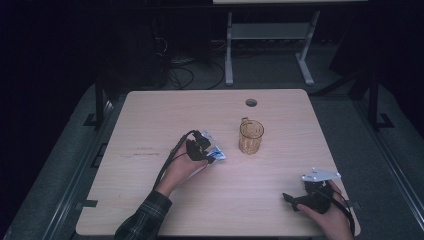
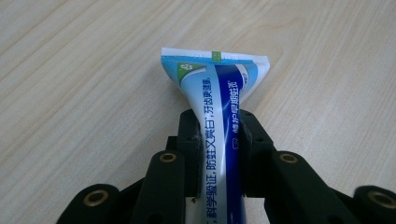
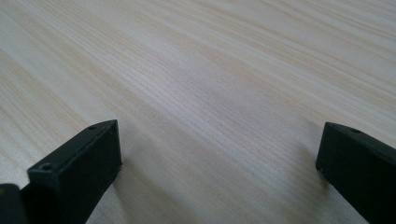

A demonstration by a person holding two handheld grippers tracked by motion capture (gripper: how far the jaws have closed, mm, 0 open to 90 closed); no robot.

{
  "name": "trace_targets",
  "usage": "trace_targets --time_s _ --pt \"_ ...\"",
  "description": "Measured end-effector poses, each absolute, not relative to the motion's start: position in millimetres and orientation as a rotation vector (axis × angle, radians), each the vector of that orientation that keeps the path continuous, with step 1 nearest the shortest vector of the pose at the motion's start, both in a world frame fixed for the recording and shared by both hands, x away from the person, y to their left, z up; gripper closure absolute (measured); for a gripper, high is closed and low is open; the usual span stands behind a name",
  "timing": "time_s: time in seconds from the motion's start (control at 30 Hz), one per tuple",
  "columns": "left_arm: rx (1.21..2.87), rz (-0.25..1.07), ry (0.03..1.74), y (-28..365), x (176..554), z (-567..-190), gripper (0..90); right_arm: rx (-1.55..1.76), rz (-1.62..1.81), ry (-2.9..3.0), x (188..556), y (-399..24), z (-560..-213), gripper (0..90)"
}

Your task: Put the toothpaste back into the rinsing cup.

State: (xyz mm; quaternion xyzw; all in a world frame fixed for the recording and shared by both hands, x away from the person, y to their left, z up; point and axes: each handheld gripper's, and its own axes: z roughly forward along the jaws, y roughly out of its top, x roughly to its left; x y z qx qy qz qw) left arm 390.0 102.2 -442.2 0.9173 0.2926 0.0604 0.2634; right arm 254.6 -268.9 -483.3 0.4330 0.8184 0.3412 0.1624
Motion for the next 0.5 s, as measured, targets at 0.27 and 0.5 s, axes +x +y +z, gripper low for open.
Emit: trace_targets --time_s 0.27,0.5 --pt "2.460 0.152 0.780 104.5 388.3 -439.3 74.1 1.236 0.974 2.335 254.6 -268.9 -483.3 0.0" --pt "2.365 0.133 0.759 112.2 385.8 -429.1 74.3 1.236 0.974 2.335 254.6 -268.9 -483.2 0.0"
